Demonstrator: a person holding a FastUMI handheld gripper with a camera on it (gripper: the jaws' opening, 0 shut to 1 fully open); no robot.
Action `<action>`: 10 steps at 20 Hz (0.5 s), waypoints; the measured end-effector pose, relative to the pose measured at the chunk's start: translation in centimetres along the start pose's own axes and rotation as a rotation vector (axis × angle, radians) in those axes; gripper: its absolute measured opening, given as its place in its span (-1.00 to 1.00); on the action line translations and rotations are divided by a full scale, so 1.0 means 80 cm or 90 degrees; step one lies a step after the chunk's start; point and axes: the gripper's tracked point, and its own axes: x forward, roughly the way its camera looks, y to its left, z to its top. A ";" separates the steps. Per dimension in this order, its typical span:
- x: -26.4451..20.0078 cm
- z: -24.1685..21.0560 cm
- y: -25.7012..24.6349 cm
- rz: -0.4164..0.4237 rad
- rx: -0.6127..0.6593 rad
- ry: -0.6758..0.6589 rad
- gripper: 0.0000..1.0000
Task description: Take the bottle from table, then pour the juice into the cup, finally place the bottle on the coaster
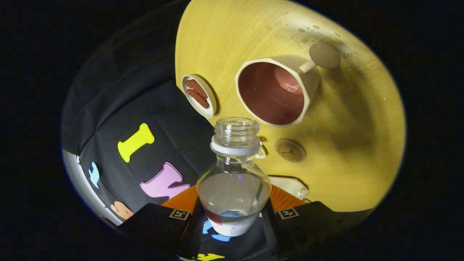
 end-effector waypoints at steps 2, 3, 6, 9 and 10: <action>-0.003 -0.001 -0.013 0.014 -0.089 -0.009 0.45; -0.007 -0.005 -0.024 0.008 -0.132 -0.006 0.45; -0.022 -0.027 -0.052 0.003 -0.277 0.021 0.45; -0.043 -0.047 -0.072 0.017 -0.484 0.044 0.45; -0.051 -0.052 -0.083 0.015 -0.553 0.049 0.45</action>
